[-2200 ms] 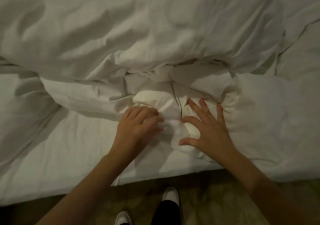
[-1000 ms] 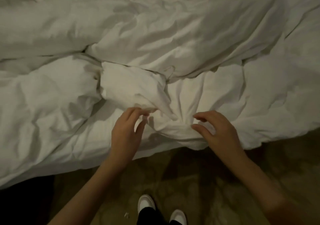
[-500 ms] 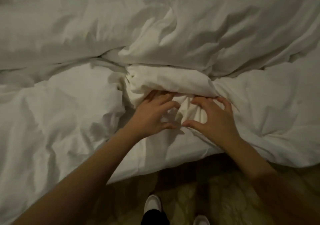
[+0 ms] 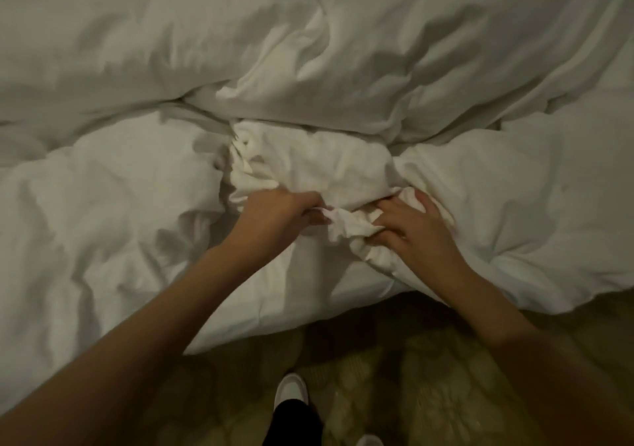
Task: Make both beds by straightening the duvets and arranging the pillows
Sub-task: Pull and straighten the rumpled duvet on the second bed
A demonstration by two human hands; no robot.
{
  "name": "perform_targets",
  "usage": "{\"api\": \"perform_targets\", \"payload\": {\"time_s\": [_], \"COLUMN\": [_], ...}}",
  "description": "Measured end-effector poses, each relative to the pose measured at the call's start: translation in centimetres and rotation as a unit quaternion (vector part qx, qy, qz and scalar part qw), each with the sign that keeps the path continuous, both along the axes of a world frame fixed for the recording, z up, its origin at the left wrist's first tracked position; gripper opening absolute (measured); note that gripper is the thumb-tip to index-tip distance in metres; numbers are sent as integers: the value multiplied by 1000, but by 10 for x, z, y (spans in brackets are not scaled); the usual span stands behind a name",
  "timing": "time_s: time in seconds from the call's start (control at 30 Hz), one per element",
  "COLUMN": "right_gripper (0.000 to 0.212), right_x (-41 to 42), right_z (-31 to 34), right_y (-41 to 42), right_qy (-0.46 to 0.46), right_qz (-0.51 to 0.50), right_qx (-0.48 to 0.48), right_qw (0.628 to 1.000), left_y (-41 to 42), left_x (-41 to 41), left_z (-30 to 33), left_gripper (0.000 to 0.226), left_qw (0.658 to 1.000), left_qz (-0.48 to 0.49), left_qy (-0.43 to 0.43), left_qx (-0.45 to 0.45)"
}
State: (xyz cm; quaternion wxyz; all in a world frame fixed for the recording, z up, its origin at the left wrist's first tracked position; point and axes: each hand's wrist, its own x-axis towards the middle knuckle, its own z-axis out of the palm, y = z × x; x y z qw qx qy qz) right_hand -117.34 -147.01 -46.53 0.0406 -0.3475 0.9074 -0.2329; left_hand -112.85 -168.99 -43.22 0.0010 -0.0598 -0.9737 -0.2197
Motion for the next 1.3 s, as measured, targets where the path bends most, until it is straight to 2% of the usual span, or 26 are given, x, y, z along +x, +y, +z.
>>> {"api": "perform_targets", "payload": {"time_s": [0.1, 0.17, 0.23, 0.27, 0.33, 0.37, 0.4, 0.43, 0.5, 0.6, 0.67, 0.87, 1.0, 1.07, 1.13, 1.23, 1.3], "right_gripper": [43, 36, 32, 44, 71, 67, 53, 40, 29, 34, 41, 49, 45, 55, 66, 82, 89], "right_x": [14, 22, 32, 37, 49, 55, 61, 66, 76, 94, 107, 147, 168, 176, 180, 179, 172], "right_z": [16, 33, 50, 56, 56, 52, 46, 39, 29, 27, 29, 34, 38, 38, 35, 22, 14], "right_y": [13, 24, 35, 39, 43, 47, 49, 52, 54, 48, 29, -67, -133, -163, -189, -217, -226], "right_qy": [-105, -158, -171, -163, -136, -124, -121, -125, -137, -119, -94, -68, -80, -104, -126, -140, -145], "right_qz": [11, 14, 40, 66, 123, 151, 163, 160, 120, 59, 65, 102, 79, 69, 54, 18, -20], "right_qx": [36, 43, 38, 61, 159, 215, 258, 273, 208, 43, -5, -60, -116, -118, -72, -5, 2], "right_qw": [994, 986, 984, 983, 970, 957, 945, 940, 961, 990, 993, 991, 987, 985, 988, 990, 989], "left_y": [16, 24, 32, 36, 47, 52, 55, 54, 47, 28, 11, -58, -91, -103, -116, -147, -170], "left_x": [25, 43, 62, 71, 91, 101, 110, 120, 139, 169, 189, 228, 238, 239, 238, 235, 229], "left_z": [24, 45, 65, 67, 50, 35, 20, 7, -3, 3, 7, 11, -1, -7, -15, -32, -46], "left_gripper": [33, 24, 24, 25, 21, 20, 21, 21, 22, 22, 25, 40, 30, 32, 43, 59, 69], "left_qw": [997, 989, 977, 972, 963, 959, 957, 959, 969, 977, 981, 968, 960, 951, 939, 936, 946], "left_qz": [38, 59, 74, 76, 79, 86, 97, 110, 160, 202, 189, 222, 223, 251, 276, 270, 259], "left_qy": [-54, -108, -141, -156, -215, -250, -266, -256, -174, -25, 34, 118, 168, 182, 194, 211, 176], "left_qx": [28, 81, 141, 159, 140, 98, 63, 48, 68, 63, 33, -16, -33, 16, 66, 84, 88]}}
